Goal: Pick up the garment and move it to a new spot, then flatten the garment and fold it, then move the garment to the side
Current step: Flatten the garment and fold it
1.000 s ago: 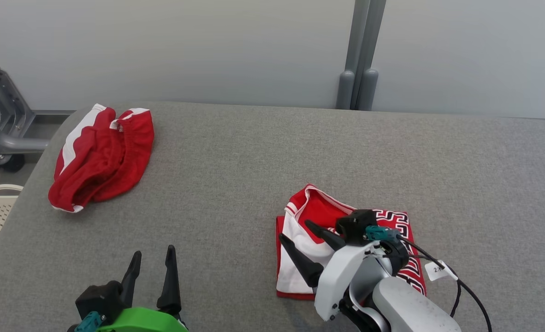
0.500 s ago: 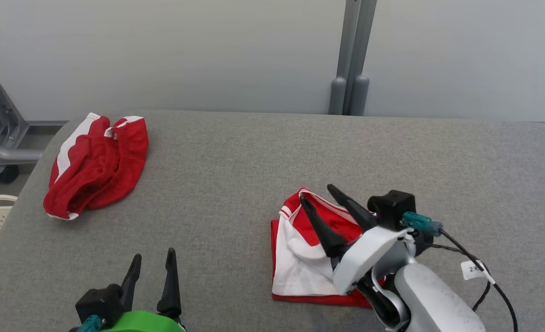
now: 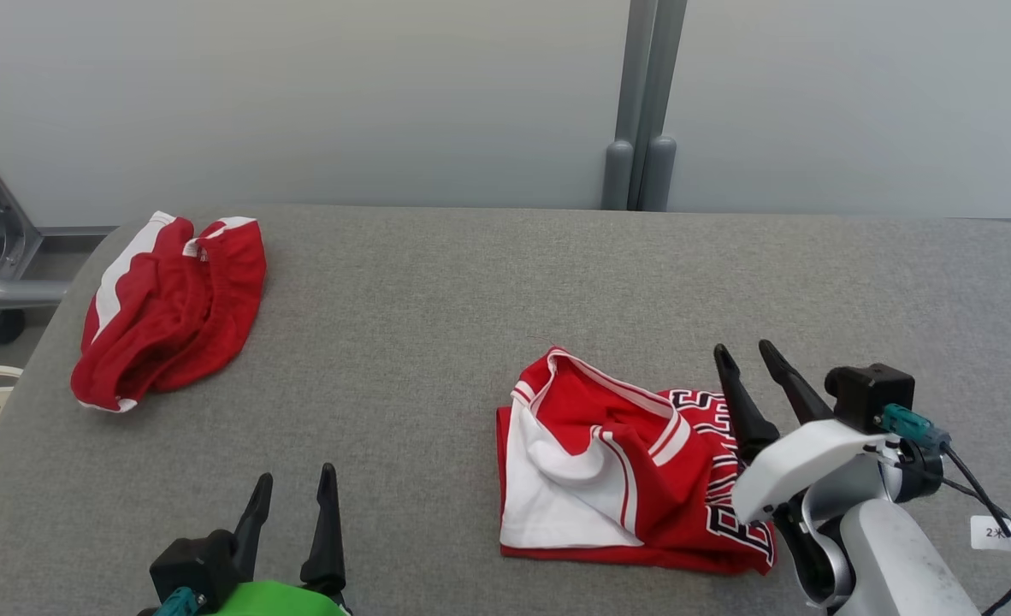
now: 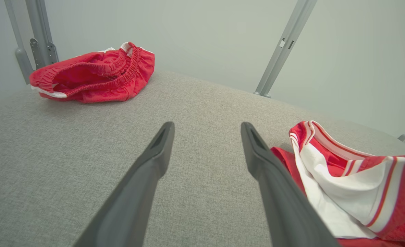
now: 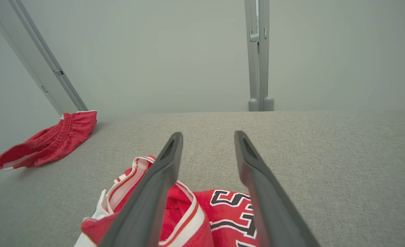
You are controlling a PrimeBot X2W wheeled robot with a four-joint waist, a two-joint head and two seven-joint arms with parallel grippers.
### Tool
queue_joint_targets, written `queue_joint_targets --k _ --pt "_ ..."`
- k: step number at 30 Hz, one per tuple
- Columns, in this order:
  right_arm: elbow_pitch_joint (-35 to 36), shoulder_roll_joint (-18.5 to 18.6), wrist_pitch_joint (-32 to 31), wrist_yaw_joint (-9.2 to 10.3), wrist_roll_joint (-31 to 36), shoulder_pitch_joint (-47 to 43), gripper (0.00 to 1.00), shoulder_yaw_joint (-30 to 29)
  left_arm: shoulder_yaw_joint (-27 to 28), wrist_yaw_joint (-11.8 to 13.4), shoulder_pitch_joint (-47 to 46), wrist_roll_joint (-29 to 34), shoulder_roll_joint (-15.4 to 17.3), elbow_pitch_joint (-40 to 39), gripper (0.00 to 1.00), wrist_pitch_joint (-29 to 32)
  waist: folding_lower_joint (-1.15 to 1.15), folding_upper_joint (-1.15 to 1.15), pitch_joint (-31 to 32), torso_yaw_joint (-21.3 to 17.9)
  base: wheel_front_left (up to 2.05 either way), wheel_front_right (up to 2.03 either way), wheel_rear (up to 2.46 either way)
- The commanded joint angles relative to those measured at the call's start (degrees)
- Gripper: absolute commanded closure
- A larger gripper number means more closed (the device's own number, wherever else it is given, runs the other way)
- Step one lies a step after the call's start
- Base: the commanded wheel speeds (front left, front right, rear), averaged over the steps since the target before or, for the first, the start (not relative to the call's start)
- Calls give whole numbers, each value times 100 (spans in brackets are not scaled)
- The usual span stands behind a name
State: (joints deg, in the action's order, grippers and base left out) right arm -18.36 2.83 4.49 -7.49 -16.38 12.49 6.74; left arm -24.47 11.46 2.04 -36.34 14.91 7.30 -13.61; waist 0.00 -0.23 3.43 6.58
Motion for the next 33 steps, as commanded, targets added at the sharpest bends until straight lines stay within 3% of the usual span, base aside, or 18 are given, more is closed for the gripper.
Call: queue_joint_targets --k 1,11,21,26,33 --pt "-66 15 41 0 52 -109 100 -88 -15 10 31 2 -1 -27 0 5 0 23 -20 27 0 0 0" --pt "-1085 17 230 0 133 -165 100 -516 -41 8 -102 31 50 -19 0 26 0 23 -153 365 0 0 0" --pt "-2336 17 449 0 61 244 100 -439 -48 42 -147 30 91 -54 0 53 0 23 -244 759 0 0 0" --pt "-2850 15 590 0 -256 458 100 13 -37 45 -175 7 100 -55 0 41 0 23 -271 916 0 0 0" --pt "-2940 16 727 0 -1090 770 100 1276 -36 46 -200 -13 111 -47 0 30 0 23 -303 1046 0 0 0"
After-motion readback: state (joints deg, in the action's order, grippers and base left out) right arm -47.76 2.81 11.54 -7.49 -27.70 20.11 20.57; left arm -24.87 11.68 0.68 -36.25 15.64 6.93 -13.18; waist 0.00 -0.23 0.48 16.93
